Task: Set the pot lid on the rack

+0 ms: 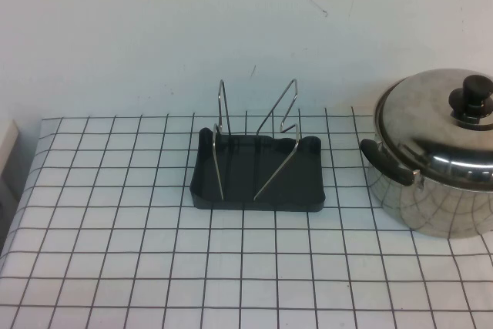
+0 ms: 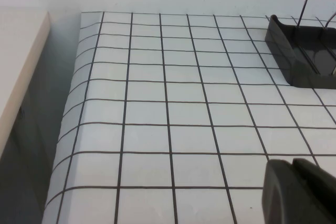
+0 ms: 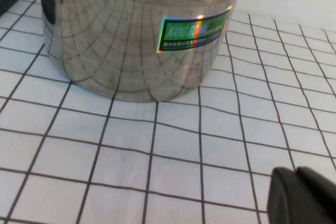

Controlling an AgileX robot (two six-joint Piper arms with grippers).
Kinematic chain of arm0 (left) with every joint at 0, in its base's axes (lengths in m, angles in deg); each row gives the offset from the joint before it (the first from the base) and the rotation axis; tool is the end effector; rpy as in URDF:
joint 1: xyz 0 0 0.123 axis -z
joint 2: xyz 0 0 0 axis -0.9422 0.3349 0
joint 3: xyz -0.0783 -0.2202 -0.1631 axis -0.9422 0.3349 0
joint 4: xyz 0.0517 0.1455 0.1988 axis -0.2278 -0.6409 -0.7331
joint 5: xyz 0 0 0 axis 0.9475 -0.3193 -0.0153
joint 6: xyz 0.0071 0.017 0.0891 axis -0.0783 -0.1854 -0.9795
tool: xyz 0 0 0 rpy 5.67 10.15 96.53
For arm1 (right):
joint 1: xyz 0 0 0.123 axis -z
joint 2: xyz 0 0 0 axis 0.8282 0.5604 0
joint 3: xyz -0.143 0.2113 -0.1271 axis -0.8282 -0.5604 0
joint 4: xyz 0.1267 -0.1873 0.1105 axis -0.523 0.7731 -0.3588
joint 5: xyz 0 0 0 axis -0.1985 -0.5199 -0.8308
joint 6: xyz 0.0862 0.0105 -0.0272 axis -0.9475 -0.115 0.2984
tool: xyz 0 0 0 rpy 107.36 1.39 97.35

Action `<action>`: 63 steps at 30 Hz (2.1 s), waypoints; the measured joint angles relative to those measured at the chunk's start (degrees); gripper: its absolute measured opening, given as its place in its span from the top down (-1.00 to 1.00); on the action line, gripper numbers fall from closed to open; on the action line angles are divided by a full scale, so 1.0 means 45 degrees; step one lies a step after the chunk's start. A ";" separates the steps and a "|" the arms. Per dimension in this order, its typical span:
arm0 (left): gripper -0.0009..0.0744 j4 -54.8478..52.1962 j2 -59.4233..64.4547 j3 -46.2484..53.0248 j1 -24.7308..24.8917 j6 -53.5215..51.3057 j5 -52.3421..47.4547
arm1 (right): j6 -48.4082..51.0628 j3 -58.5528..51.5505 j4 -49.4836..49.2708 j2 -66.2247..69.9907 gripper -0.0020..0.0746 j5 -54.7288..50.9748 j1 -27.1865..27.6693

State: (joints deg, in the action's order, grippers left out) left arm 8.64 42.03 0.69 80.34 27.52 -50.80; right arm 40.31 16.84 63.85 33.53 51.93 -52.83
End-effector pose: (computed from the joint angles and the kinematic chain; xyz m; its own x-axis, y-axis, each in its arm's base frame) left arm 0.0519 -0.0129 0.1760 -0.2871 -0.1241 -0.9498 0.1657 0.9702 -0.1768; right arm 0.0527 -0.0035 0.1733 -0.2864 -0.2129 -0.9342 -0.0060 0.9754 -0.2205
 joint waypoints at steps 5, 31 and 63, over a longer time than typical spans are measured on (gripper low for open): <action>0.98 0.0000 0.0000 0.0000 0.0000 0.0000 0.0000 | 0.0000 0.0000 0.0000 0.0000 0.95 0.0000 0.0000; 0.98 0.0000 0.0000 0.0000 0.0000 0.0000 0.0000 | 0.0000 0.0000 0.0000 0.0000 0.95 0.0000 0.0000; 0.98 -0.0542 0.0000 0.0085 0.0000 0.0000 1.0729 | 0.0046 -0.0025 0.0000 0.0000 0.95 0.7925 0.0000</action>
State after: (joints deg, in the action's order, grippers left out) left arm 6.20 42.03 1.07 80.34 27.52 -2.52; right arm 40.52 16.73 63.85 33.53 87.59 -52.83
